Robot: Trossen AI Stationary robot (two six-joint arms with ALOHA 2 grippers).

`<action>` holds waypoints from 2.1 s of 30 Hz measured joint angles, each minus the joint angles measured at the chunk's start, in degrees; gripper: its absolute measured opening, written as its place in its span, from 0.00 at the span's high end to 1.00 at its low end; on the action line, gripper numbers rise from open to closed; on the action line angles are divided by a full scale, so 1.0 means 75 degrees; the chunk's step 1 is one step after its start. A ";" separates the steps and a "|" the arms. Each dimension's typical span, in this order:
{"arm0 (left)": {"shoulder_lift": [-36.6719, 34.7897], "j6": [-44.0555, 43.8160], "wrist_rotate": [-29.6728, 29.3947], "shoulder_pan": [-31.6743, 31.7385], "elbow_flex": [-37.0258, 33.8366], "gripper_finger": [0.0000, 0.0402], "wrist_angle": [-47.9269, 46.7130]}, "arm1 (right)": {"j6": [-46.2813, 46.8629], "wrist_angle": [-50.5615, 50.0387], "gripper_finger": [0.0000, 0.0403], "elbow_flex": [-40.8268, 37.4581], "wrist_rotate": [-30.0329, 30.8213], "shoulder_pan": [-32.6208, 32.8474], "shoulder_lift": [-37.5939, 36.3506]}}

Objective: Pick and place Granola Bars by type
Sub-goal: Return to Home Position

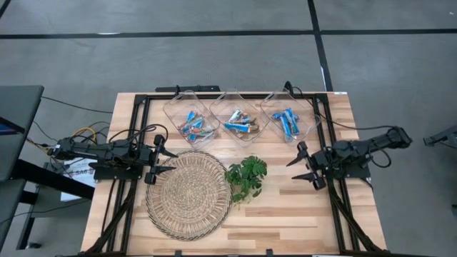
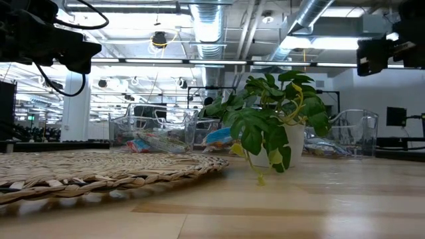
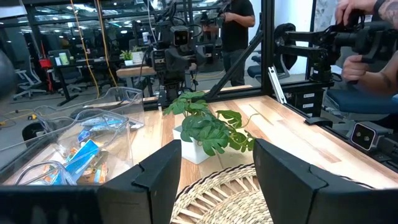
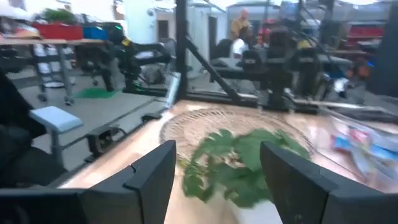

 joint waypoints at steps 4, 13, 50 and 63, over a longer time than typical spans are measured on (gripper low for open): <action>-0.0001 0.0000 -0.0002 -0.0001 0.0001 0.52 0.0000 | 0.0046 -0.0559 0.44 -0.0023 0.0343 -0.0297 -0.0409; -0.0002 0.0000 -0.0008 0.0000 0.0002 0.52 0.0000 | 0.0334 -0.0566 0.44 -0.0026 0.0355 -0.1480 -0.0369; 0.0000 0.0000 -0.0005 0.0000 0.0003 0.52 0.0000 | 0.1341 -0.0586 0.44 -0.0035 0.0345 -0.1977 -0.0348; 0.0000 0.0000 -0.0005 0.0000 0.0000 0.52 0.0000 | 0.1338 -0.0586 0.44 -0.0038 0.0343 -0.1977 -0.0348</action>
